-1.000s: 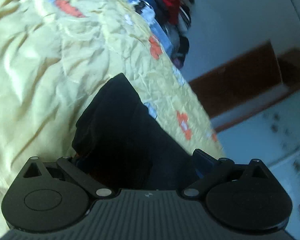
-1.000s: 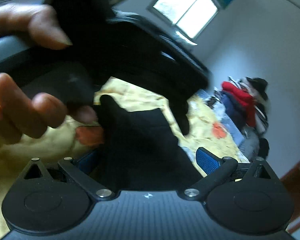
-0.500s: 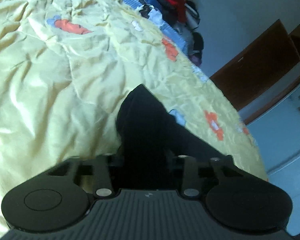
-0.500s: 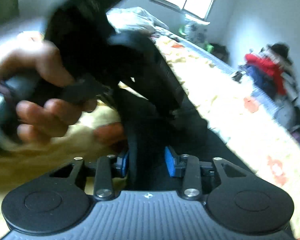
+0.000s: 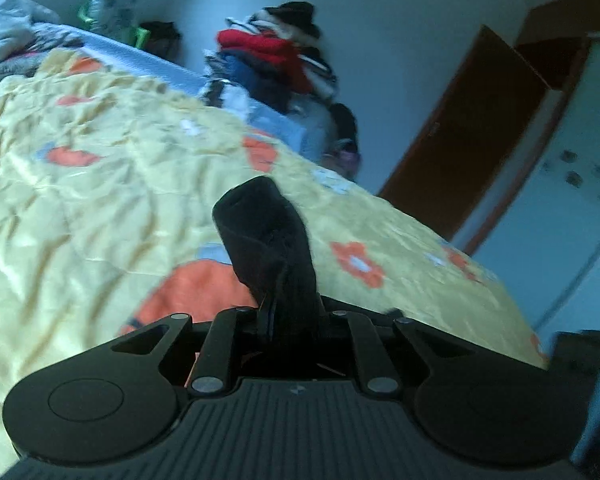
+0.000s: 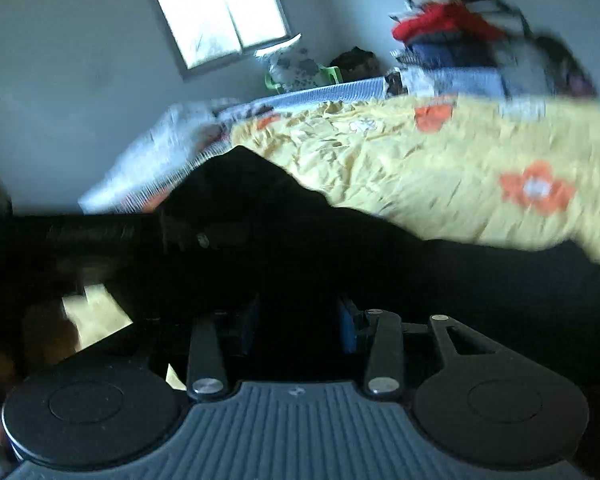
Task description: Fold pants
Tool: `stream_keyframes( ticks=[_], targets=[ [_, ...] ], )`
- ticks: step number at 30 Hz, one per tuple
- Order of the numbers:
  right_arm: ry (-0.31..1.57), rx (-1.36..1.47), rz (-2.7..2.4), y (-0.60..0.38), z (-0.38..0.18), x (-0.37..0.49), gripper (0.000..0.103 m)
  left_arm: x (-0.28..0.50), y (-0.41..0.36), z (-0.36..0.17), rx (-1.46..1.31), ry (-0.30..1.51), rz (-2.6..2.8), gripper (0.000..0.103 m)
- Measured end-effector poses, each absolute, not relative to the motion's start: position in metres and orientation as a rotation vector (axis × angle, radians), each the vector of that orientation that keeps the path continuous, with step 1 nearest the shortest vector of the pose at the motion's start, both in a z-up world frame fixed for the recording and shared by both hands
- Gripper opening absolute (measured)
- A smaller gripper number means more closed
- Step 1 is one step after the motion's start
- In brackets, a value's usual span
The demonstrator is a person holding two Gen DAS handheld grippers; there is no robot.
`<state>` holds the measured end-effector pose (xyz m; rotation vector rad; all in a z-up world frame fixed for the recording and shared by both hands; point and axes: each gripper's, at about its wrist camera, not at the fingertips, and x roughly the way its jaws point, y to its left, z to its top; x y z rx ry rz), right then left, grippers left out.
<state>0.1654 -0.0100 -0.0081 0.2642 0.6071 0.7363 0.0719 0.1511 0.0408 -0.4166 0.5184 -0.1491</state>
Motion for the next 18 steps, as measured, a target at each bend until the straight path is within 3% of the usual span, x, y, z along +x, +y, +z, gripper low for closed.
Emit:
stream_keyframes(
  ticks=[5, 18],
  targets=[
    [0.649, 0.582, 0.777, -0.056, -0.023, 0.17, 0.041, 0.064, 0.115, 0.05, -0.322, 0.475, -0.164, 0.015],
    [0.49, 0.848, 0.697, -0.191, -0.026, 0.137, 0.041, 0.061, -0.015, 0.071, -0.137, 0.404, -0.378, 0.019]
  ],
)
